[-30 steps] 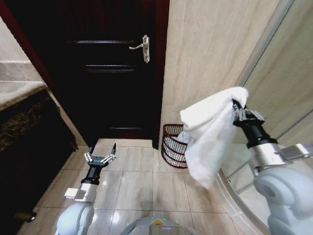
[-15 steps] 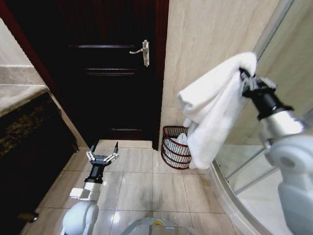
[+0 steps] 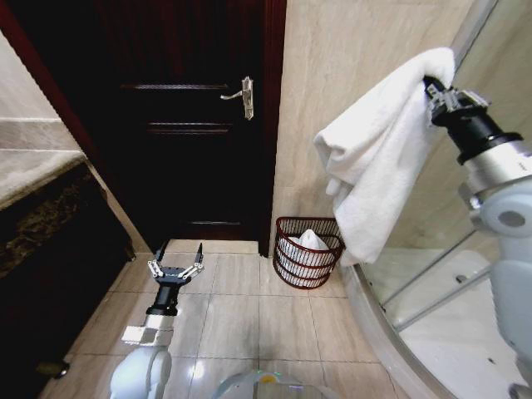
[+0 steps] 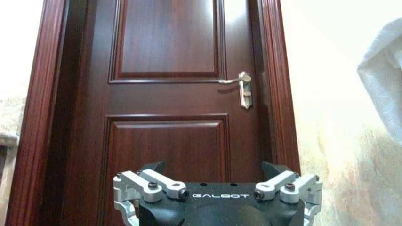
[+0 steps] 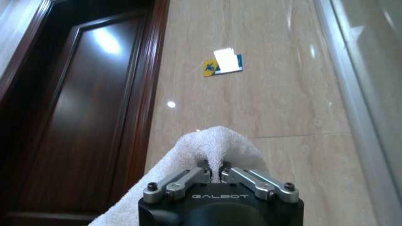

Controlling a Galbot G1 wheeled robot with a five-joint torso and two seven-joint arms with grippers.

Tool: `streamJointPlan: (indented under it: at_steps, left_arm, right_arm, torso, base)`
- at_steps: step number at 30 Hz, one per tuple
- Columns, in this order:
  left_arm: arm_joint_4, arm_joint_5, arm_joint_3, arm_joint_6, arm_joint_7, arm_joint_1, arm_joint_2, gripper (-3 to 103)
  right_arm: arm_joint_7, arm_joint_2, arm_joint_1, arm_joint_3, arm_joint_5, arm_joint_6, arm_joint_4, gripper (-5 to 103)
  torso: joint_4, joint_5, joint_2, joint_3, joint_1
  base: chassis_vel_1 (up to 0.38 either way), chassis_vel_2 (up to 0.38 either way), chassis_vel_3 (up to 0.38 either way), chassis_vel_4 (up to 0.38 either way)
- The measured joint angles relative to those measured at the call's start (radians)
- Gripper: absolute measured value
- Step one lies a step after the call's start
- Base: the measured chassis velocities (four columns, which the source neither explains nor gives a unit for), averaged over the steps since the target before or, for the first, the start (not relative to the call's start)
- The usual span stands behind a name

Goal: Discard the used towel into the hamper.

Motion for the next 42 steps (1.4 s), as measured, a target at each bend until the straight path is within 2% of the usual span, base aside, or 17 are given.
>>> streamJointPlan:
  at_steps: [6, 14, 22, 30, 42]
  left_arm:
    - [-0.020, 0.009, -0.002, 0.004, -0.005, 0.007, -0.016, 100]
    - [-0.028, 0.011, -0.010, 0.008, -0.021, 0.011, -0.010, 100]
    - [-0.034, 0.029, -0.003, 0.005, -0.019, 0.023, -0.024, 100]
    - [-0.041, 0.030, -0.004, -0.001, -0.015, 0.025, -0.024, 100]
    - [-0.042, 0.033, -0.003, -0.027, -0.002, 0.032, -0.023, 100]
  right_arm:
    - [0.033, 0.021, 0.159, -0.112, 0.007, 0.000, -0.071, 4]
    - [0.094, 0.053, 0.299, -0.215, -0.051, 0.002, -0.165, 4]
    - [0.094, 0.092, 0.338, -0.265, -0.061, 0.008, -0.223, 4]
    - [0.083, 0.132, 0.309, -0.287, -0.085, 0.021, -0.256, 4]
    - [0.065, 0.156, 0.340, -0.316, -0.114, 0.035, -0.320, 4]
  torso:
    - [0.0000, 0.0000, 0.027, 0.016, 0.011]
    - [0.0000, -0.0001, 0.061, 0.038, 0.022]
    - [0.0000, -0.0001, 0.092, 0.058, 0.034]
    - [0.0000, 0.0001, 0.126, 0.078, 0.048]
    - [0.0002, -0.0003, 0.172, 0.104, 0.067]
  base:
    - [0.000, 0.000, 0.000, 0.000]
    - [0.000, 0.000, 0.000, 0.000]
    - [0.000, 0.000, 0.000, 0.000]
    - [0.000, 0.000, 0.000, 0.000]
    - [0.000, 0.000, 0.000, 0.000]
